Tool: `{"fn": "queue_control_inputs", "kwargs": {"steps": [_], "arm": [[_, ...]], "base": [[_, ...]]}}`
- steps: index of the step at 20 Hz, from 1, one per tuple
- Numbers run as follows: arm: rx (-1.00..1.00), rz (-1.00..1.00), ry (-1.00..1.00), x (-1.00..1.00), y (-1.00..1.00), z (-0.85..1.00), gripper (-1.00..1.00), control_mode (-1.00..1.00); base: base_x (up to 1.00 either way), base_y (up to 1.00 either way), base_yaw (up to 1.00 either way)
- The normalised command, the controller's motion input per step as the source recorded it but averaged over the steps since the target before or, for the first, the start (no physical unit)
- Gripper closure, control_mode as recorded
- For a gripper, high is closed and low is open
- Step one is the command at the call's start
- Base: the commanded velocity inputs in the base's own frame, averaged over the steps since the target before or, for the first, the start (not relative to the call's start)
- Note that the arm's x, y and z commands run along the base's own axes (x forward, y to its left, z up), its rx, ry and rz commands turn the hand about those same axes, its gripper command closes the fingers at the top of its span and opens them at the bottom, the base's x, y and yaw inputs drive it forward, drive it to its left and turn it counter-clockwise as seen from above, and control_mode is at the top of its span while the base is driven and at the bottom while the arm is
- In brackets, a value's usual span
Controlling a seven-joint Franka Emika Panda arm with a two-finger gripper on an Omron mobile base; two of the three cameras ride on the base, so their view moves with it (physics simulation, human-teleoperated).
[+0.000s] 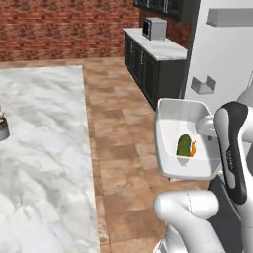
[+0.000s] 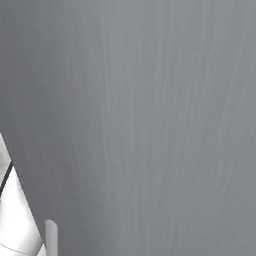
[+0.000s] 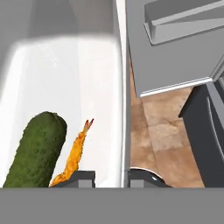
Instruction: Place the tupperware on the second highest shelf of the fridge. Make space for the tupperware among the existing items by rearranging them on the shelves if needed. Close the fridge door when finished.
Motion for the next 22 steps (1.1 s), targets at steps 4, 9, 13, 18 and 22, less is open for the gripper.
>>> {"fn": "queue_control_inputs", "kwargs": {"steps": [4, 9, 13, 18, 22], "arm": [[0.0, 0.0, 0.0, 0.0, 0.0, 0.0, 1.0, 1.0], [0.0, 0.0, 0.0, 0.0, 0.0, 0.0, 1.0, 1.0], [0.0, 0.0, 0.0, 0.0, 0.0, 0.0, 1.0, 1.0], [0.0, 0.0, 0.0, 0.0, 0.0, 0.0, 1.0, 1.0], [0.0, 0.0, 0.0, 0.0, 0.0, 0.0, 1.0, 1.0]], "base": [[0.45, 0.16, -0.33], [0.05, 0.05, -0.55], [0.53, 0.45, -0.61], [0.58, 0.27, -0.59], [0.32, 0.06, -0.57]]}}
